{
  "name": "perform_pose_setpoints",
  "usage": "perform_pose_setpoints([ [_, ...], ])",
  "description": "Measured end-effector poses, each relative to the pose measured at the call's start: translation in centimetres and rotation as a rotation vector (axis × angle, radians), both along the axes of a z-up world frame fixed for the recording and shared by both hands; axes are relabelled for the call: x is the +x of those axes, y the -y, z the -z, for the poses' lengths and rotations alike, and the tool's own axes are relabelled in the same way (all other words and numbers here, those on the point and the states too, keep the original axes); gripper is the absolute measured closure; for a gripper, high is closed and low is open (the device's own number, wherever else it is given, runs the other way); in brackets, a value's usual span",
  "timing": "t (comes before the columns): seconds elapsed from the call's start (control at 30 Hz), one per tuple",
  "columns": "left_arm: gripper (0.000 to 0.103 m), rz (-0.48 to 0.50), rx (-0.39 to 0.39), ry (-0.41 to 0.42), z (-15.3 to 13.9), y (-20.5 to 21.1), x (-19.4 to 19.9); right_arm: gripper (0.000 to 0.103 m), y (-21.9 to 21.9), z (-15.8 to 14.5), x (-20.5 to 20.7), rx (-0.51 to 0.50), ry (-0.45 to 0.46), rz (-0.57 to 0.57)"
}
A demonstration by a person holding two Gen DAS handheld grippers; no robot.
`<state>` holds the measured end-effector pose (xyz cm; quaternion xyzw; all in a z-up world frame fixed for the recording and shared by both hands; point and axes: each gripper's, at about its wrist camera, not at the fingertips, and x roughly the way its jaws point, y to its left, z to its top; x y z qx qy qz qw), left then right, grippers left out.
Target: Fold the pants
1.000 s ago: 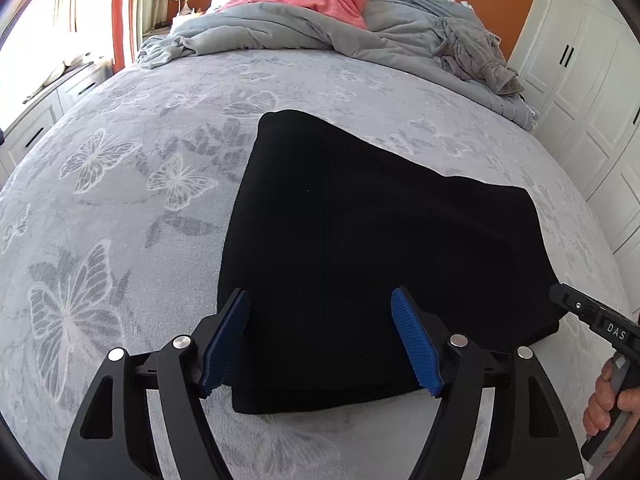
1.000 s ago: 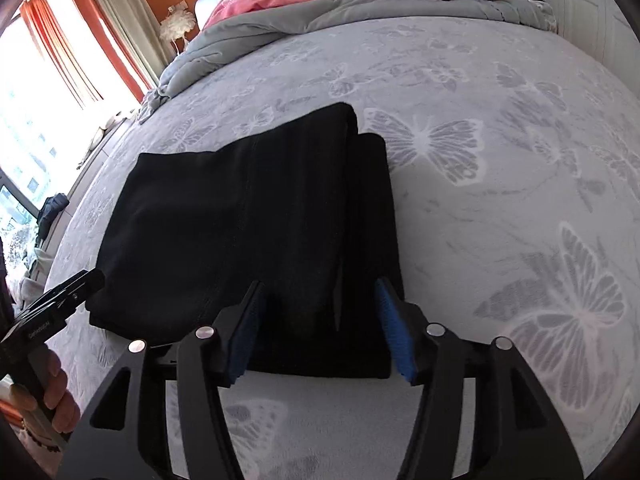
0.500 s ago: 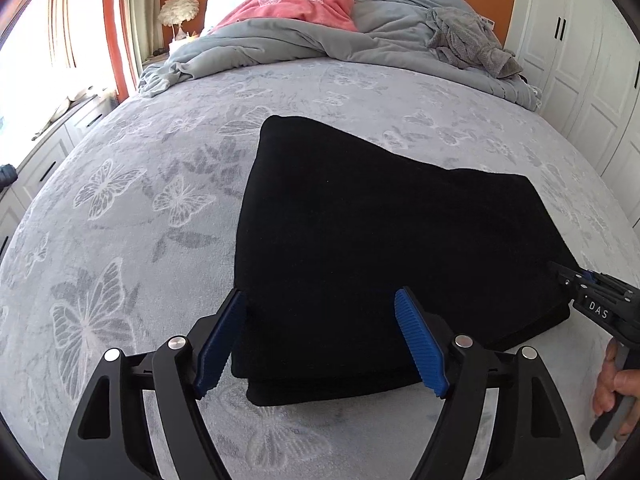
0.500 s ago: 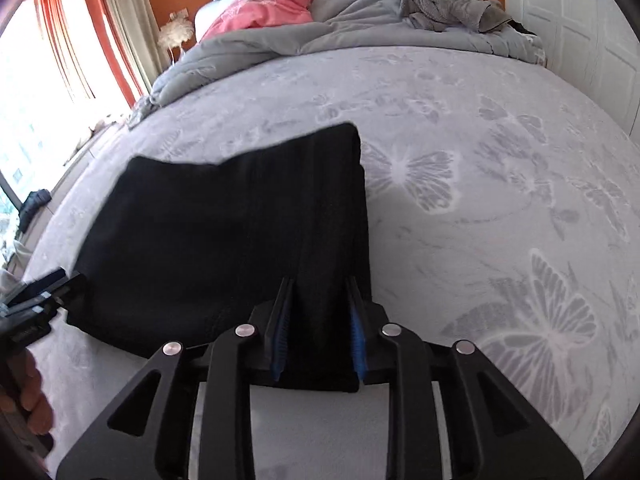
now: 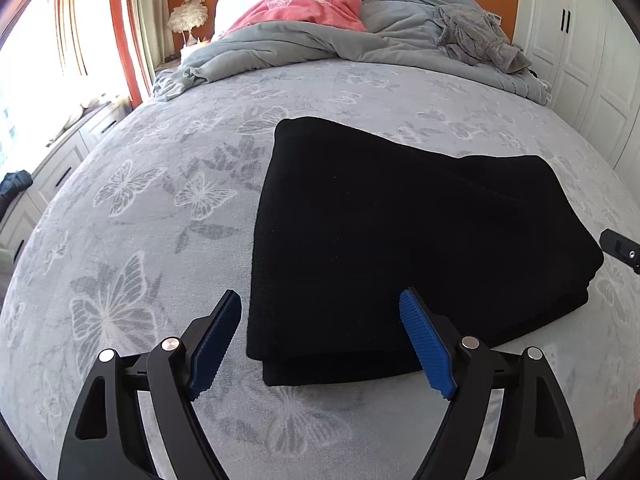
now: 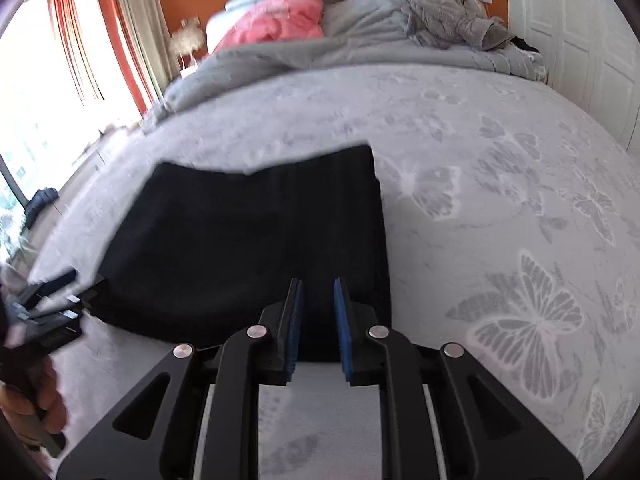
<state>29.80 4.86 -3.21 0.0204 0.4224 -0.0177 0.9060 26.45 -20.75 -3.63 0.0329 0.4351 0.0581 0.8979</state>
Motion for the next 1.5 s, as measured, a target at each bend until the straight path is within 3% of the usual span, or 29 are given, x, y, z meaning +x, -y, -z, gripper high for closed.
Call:
perform_pose_setpoints([
  [0.07,0.024,0.002,0.004,0.011,-0.3,0.0,-0.6,0.09,0.0,0.8,0.0,-0.016,0.022,0.005],
  [0.13,0.024,-0.004,0.009,0.011,-0.5,0.2,-1.1,0.087,0.0,-1.3,-0.3,0.04,-0.007,0.028],
  [0.2,0.024,-0.004,0.026,0.003,-0.5,0.4,-1.2,0.087,0.2,-4.3,-1.7,0.126,0.037,0.016],
  [0.33,0.025,-0.016,0.03,0.013,-1.7,0.2,-2.4,0.085,0.0,-8.7,-6.5,0.066,0.147,0.004],
  [0.43,0.024,-0.019,-0.011,0.027,-3.6,-0.2,-4.7,0.085,0.8,-9.3,-10.0,0.075,0.16,-0.001],
  [0.6,0.02,-0.01,-0.014,0.099,-6.1,0.0,-10.7,0.083,0.7,-8.0,-16.0,0.013,0.167,0.011],
  [0.67,0.02,-0.007,-0.013,0.116,-6.4,0.1,-13.2,0.071,0.5,-7.0,-18.1,-0.013,0.165,0.023],
  [0.73,0.02,-0.007,-0.011,0.115,-6.4,0.1,-15.4,0.064,0.2,-5.5,-20.0,-0.03,0.145,0.02],
  [0.97,0.016,0.009,-0.011,0.12,-4.2,0.2,-21.3,0.063,-0.1,-1.7,-24.0,-0.012,0.136,0.056],
  [1.1,0.016,0.003,-0.025,0.159,-2.1,0.1,-22.7,0.049,-0.6,-1.6,-24.5,-0.005,0.168,0.066],
  [1.2,0.016,-0.025,-0.048,0.136,-1.4,0.2,-22.1,0.049,-1.1,-1.6,-24.8,-0.011,0.181,0.052],
  [1.33,0.016,-0.027,-0.008,0.179,-1.3,0.4,-22.3,0.049,-1.4,-1.3,-24.9,-0.037,0.18,0.042],
  [1.5,0.016,-0.037,-0.041,0.178,-1.2,-0.2,-22.3,0.049,-0.8,-1.4,-25.0,-0.033,0.177,0.056],
])
